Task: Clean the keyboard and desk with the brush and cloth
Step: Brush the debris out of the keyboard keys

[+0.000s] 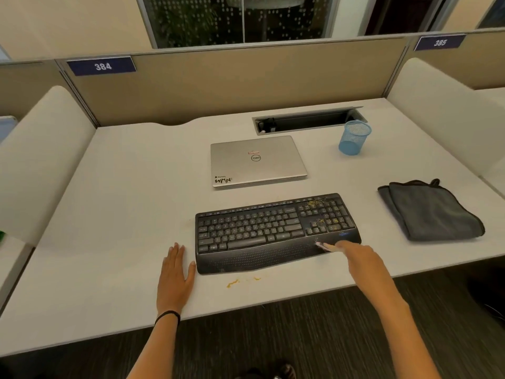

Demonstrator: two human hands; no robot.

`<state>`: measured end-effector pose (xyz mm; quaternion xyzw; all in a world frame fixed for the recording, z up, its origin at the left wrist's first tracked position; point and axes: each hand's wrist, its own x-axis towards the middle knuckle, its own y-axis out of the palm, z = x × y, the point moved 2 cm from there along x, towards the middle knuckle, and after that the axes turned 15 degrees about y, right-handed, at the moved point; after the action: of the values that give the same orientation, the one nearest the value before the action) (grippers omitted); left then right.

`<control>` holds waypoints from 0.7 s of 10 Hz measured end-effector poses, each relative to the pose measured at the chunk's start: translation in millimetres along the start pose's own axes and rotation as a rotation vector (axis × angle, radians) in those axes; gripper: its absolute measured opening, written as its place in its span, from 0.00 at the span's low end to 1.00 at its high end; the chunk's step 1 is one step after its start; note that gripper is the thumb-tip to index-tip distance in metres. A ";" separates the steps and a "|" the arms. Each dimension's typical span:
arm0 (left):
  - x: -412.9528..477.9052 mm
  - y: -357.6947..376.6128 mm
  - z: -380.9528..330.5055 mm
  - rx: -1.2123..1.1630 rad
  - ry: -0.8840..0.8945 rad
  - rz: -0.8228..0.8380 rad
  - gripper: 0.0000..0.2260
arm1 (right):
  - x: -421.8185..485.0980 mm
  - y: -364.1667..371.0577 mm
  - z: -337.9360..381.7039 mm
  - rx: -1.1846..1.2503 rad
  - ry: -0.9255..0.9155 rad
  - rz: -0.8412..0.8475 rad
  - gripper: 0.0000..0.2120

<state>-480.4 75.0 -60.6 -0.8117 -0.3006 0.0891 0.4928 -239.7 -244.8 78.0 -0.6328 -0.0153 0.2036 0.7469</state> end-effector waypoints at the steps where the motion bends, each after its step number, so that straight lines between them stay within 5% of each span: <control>1: 0.0 0.2 -0.1 0.002 0.005 0.005 0.27 | 1.0 -7.3 -5.3 0.073 0.003 -0.121 0.18; 3: -0.1 1.1 1.1 0.008 0.002 0.014 0.27 | 0.0 4.8 1.2 -0.046 0.007 0.070 0.23; 5: -0.8 0.5 -0.6 0.008 0.003 0.017 0.27 | -2.9 -2.3 -3.4 0.062 0.089 -0.059 0.18; 7: 0.0 0.2 -0.2 0.019 0.014 0.010 0.27 | -10.0 -4.1 8.8 0.118 -0.012 0.114 0.17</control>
<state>-480.3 74.8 -60.7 -0.8090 -0.2922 0.0885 0.5023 -250.1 -240.3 86.0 -0.5862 0.0281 0.2502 0.7700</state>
